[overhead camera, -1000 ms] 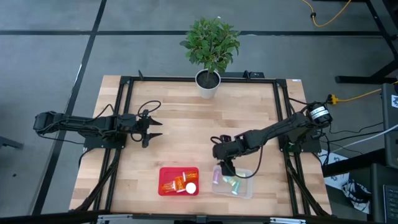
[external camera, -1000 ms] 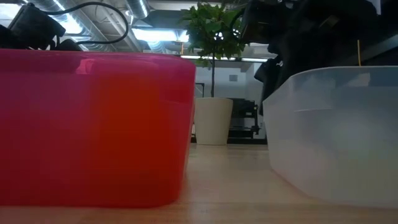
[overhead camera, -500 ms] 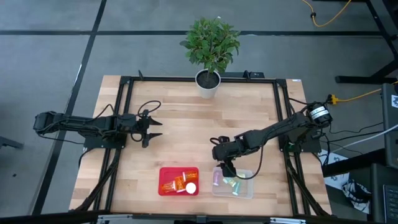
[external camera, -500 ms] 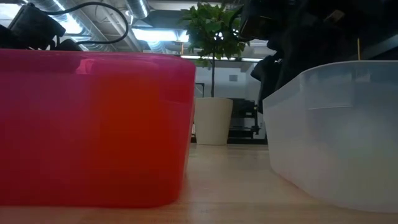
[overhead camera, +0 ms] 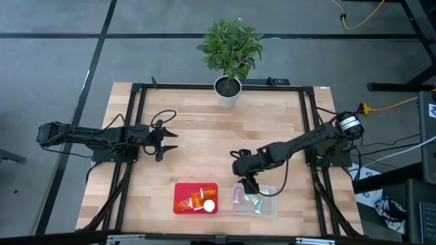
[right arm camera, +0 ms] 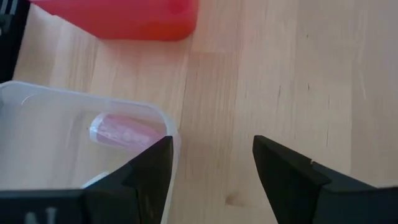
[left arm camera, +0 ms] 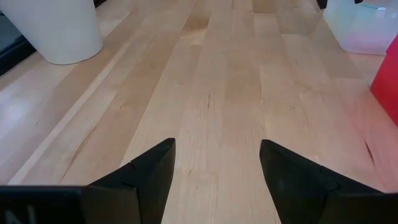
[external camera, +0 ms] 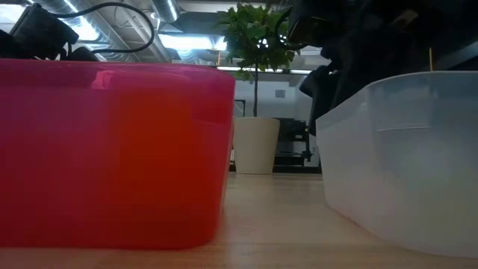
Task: Pick and place medicine bottles into bin by pill shape (circle, oval)
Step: Adjust the transparent bin
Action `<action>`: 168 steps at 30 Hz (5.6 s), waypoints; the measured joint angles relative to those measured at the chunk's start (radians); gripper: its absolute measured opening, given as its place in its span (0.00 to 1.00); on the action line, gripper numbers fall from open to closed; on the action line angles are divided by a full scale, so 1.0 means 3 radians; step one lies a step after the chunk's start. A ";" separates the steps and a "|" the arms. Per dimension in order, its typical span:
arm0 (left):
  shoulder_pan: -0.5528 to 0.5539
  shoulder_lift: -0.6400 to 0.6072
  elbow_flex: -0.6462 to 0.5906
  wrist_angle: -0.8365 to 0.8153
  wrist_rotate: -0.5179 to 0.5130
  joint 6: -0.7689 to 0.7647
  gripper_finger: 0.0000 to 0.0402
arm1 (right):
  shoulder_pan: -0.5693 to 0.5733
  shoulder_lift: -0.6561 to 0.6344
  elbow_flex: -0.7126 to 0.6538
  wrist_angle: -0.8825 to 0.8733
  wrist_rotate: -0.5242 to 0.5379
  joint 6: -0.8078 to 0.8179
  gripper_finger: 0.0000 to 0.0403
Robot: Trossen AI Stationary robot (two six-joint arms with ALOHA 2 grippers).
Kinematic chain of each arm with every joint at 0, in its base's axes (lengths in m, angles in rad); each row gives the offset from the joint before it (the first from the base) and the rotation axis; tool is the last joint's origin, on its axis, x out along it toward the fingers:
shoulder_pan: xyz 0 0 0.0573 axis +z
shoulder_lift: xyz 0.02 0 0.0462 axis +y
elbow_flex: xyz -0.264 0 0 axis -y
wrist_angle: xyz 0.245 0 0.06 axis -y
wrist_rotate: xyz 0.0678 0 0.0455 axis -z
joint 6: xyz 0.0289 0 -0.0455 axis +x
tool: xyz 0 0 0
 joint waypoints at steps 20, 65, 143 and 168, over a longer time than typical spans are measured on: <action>0.0001 0.0000 -0.0001 0.0000 0.0000 0.0002 0.57 | 0.0001 -0.0003 0.0335 0.0126 0.0961 -0.0605 0.56; 0.0000 0.0000 0.0000 0.0000 0.0000 -0.0088 0.57 | -0.0144 -0.0727 0.0783 -0.0587 0.0256 -0.0870 0.56; 0.0000 0.0000 0.0000 -0.0001 -0.0001 -0.0086 0.57 | -0.0140 -0.5406 -0.3432 0.1513 0.0354 -0.0428 0.56; 0.0000 0.0001 -0.0001 0.0000 -0.0001 -0.0086 0.57 | -0.0140 -0.5414 -0.3362 0.2119 -0.0093 -0.0513 0.56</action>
